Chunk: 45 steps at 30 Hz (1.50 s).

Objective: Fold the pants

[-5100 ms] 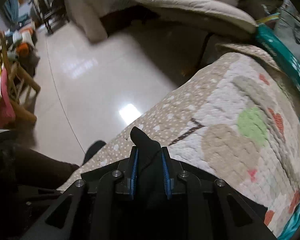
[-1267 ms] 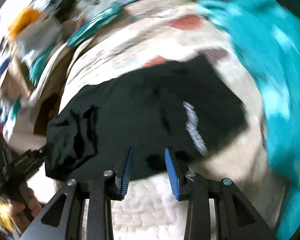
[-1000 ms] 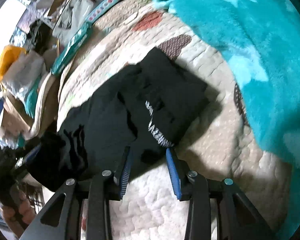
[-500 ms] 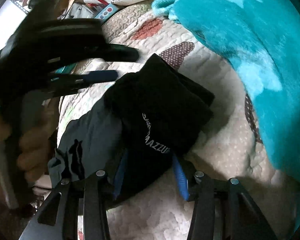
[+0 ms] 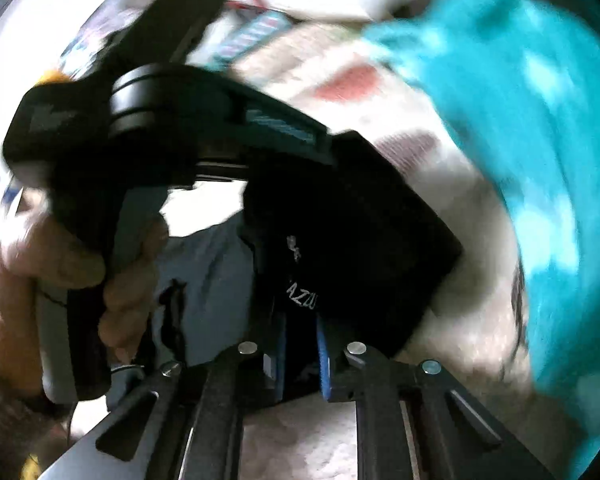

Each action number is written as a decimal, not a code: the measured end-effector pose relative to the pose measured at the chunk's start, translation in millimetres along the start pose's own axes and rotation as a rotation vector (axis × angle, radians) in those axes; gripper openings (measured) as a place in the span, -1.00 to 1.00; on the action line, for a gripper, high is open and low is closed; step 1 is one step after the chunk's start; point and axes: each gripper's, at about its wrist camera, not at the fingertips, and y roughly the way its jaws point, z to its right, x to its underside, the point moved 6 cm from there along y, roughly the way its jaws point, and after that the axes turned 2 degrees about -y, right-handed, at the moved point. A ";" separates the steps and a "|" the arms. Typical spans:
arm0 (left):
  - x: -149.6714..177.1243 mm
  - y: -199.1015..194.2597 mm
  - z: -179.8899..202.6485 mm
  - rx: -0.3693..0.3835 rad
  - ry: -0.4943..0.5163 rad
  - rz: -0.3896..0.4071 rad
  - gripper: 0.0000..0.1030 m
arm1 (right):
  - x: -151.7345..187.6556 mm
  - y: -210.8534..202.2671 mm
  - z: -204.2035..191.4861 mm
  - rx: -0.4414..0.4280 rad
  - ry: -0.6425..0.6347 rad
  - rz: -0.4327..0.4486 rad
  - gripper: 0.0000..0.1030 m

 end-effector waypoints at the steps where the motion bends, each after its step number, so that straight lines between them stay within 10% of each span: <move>1: 3.9 -16.8 -6.7 0.014 -0.023 0.030 -0.68 | -3.4 -4.0 -11.5 0.001 -0.053 0.014 -0.74; 10: 60.5 -132.8 -109.8 0.056 -0.298 0.246 -0.68 | 5.2 -17.4 -138.3 -0.127 -0.441 -0.013 -0.75; 20: 172.3 -137.8 -234.7 0.196 -0.730 0.350 -0.51 | 70.5 46.6 -236.7 -0.158 -0.798 -0.156 -0.74; 23: 190.7 -134.5 -256.4 0.219 -0.847 0.357 -0.33 | 92.3 58.8 -244.3 -0.132 -0.895 -0.177 -0.63; 28: 214.7 -146.0 -278.2 0.325 -0.950 0.401 -0.11 | 117.7 49.4 -251.1 -0.165 -0.957 -0.204 0.20; 33: 244.4 -167.6 -298.1 0.366 -1.102 0.509 -0.06 | 131.7 17.6 -234.7 -0.203 -1.021 -0.245 0.25; 39: 234.9 -197.1 -264.1 0.219 -0.984 0.597 -0.06 | 85.4 -17.5 -200.6 -0.216 -0.878 -0.212 0.18; 45: 213.7 -155.0 -231.0 0.054 -0.890 0.427 -0.02 | 20.1 10.4 -195.5 -0.146 -0.653 -0.139 -0.10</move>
